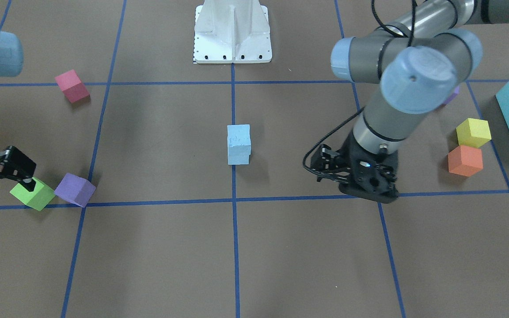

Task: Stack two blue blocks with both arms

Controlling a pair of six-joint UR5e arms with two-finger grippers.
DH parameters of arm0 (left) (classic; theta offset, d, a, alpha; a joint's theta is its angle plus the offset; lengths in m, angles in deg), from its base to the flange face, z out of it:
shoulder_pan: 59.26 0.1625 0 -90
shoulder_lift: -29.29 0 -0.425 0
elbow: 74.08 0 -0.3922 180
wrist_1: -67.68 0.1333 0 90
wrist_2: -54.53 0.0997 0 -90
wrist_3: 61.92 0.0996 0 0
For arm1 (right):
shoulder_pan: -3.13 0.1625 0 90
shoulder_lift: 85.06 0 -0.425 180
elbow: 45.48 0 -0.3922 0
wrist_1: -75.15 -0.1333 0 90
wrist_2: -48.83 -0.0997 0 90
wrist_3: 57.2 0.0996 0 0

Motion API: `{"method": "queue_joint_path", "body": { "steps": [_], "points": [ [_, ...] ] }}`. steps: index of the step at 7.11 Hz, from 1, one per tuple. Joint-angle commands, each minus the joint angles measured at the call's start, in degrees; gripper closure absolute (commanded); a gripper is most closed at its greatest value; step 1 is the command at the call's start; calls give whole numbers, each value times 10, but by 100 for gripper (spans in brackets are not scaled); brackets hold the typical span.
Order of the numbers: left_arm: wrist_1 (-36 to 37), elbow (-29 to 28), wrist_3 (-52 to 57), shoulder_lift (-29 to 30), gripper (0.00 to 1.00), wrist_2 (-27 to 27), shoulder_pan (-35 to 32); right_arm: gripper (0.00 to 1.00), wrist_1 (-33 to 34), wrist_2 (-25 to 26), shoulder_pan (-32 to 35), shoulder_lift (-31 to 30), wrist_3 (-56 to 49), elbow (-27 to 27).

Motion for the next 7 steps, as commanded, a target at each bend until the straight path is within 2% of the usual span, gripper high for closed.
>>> {"method": "queue_joint_path", "body": {
  "steps": [1, 3, 4, 5, 7],
  "points": [
    [0, 2, 164, -74, 0, -53, -123, 0, 0, -24, 80, -51, -68, -1],
    [-1, 2, 292, -153, 0, -57, -210, 0, 6, -41, 133, -98, -173, 15],
    [-1, 1, 342, -192, 0, -56, -240, 0, 5, -39, 142, -128, -175, 18],
    [-1, -6, 370, -213, 0, -56, -267, 0, 6, -45, 153, -147, -176, 14],
    [0, -14, 380, -253, 0, -107, -289, 0, 6, -70, 161, -166, -215, 9]
  ]
}}
